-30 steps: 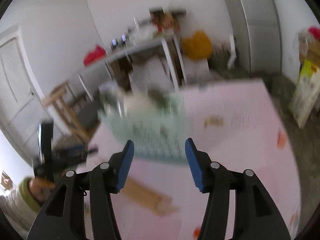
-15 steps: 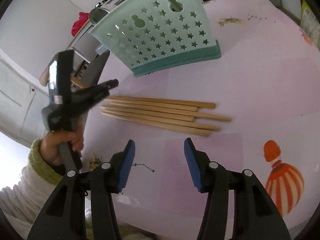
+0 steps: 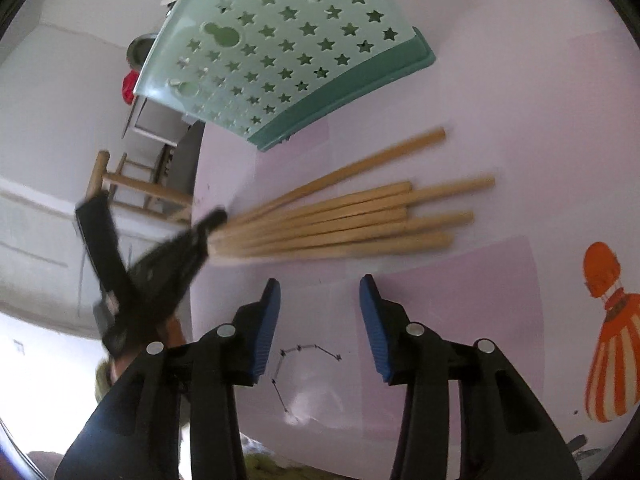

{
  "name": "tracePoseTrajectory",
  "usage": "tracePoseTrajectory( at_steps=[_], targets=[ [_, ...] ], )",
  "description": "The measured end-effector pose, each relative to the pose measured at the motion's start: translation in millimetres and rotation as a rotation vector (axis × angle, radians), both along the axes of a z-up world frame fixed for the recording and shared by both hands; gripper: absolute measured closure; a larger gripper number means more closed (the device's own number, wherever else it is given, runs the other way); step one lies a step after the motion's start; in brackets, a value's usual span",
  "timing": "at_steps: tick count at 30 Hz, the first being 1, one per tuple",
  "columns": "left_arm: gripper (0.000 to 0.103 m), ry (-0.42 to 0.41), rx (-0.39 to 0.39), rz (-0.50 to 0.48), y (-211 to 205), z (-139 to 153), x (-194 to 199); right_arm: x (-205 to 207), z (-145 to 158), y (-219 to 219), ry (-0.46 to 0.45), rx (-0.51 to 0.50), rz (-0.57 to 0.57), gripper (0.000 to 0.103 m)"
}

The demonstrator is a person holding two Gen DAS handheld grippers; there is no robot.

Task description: Organize utensils

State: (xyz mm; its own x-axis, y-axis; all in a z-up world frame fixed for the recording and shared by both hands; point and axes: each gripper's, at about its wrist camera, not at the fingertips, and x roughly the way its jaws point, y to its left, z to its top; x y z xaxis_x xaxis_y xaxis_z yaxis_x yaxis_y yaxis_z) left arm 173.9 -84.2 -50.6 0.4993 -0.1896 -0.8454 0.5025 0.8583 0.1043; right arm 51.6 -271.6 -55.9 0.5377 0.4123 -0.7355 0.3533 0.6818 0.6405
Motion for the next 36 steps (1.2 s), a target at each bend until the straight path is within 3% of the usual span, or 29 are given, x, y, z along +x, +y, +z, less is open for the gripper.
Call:
tracePoseTrajectory(
  at_steps=[7, 12, 17, 28, 33, 36],
  targets=[
    [0.103, 0.075, -0.07, -0.011, 11.9, 2.4, -36.5, 5.2, -2.3, -6.2, 0.018, 0.056, -0.086, 0.064],
    [0.103, 0.175, -0.159, -0.01, 19.0, 4.3, -58.0, 4.2, -3.9, -6.6, 0.033, 0.057, -0.123, 0.071],
    [0.103, 0.327, -0.281, -0.008, 25.1, 1.4, -76.4, 8.6, -3.5, -2.2, 0.043, 0.023, -0.117, 0.076],
    [0.103, 0.548, -0.46, -0.068, -4.7, -14.3, -121.1, 14.4, -3.0, -9.5, 0.067, -0.071, -0.037, 0.097],
    [0.103, 0.527, -0.446, -0.111, -31.6, -13.3, -134.2, 18.0, 4.7, -14.0, 0.055, -0.165, 0.003, 0.097],
    [0.103, 0.39, -0.398, -0.101, -29.2, -1.1, -135.8, 15.3, 8.7, -19.6, 0.046, -0.218, 0.005, 0.097]
  ],
)
